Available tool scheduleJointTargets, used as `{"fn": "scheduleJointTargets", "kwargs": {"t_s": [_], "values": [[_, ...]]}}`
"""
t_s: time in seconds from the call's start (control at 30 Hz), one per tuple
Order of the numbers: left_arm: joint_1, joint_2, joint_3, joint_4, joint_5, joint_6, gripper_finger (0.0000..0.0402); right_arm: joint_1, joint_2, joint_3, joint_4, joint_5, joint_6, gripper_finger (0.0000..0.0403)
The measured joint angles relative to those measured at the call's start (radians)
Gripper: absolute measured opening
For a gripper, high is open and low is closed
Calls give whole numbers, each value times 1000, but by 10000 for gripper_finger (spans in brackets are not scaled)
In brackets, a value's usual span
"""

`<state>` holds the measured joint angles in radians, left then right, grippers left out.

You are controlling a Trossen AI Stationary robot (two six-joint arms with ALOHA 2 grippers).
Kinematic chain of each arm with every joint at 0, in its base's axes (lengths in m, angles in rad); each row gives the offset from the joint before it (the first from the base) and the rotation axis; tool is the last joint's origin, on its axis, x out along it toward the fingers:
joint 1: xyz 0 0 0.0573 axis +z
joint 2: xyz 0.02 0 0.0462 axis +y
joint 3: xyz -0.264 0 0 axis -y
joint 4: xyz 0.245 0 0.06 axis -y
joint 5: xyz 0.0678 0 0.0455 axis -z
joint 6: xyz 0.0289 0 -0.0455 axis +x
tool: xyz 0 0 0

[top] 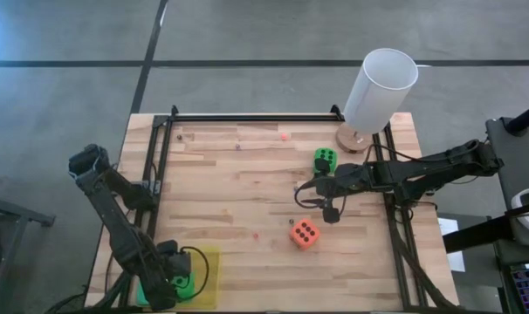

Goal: Pick & Place Dice
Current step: Put the bottom large green dice into the yellow bin

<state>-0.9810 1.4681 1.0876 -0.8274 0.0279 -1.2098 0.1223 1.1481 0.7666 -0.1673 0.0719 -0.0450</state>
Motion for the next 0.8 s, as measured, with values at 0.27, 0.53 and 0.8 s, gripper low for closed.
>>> {"fn": "scheduleJointTargets", "kwargs": {"t_s": [0.27,0.53,0.8], "values": [[0,0,-1,1,3,1,399,0,0,0,0,0,0,180],[-1,0,-1,1,7,0,388,0,0,0,0,0,0,180],[-1,0,-13,-9,6,-26,395,0,0,0,0,0,0,180]]}}
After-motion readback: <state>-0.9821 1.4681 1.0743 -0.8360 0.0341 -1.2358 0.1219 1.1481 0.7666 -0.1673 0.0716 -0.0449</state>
